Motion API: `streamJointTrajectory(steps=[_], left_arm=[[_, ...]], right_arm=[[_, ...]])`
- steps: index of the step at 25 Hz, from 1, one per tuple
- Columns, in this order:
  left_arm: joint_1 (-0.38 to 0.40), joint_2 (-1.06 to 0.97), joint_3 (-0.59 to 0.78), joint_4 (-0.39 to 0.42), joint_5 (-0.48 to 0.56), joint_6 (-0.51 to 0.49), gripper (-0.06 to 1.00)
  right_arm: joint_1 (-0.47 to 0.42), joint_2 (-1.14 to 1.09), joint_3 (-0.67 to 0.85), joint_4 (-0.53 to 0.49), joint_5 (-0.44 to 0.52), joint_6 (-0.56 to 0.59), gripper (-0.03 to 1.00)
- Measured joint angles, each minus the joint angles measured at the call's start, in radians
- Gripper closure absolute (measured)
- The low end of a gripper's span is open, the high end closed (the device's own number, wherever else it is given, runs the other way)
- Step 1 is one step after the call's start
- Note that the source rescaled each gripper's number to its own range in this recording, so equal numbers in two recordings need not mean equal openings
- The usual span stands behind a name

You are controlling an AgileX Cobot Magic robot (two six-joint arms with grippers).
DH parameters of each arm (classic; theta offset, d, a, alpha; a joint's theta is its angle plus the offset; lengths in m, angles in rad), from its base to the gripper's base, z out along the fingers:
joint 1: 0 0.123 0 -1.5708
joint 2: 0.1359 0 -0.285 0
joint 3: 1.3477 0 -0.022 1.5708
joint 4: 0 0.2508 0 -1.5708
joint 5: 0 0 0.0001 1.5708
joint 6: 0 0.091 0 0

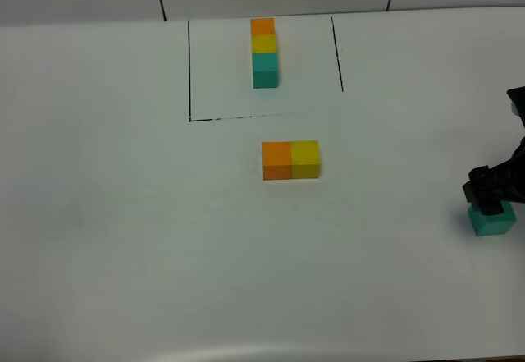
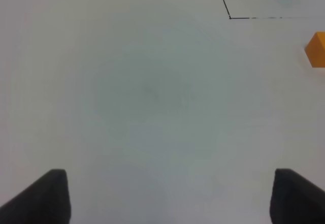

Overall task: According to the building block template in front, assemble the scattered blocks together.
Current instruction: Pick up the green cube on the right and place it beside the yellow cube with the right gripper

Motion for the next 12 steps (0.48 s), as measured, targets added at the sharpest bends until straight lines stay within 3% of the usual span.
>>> streamJointTrajectory(steps=[12], left_arm=[[0.000, 0.000, 0.000, 0.000, 0.000, 0.000, 0.27]], right_arm=[[-0.058, 0.158, 0.001, 0.029, -0.073, 0.000, 0.28]])
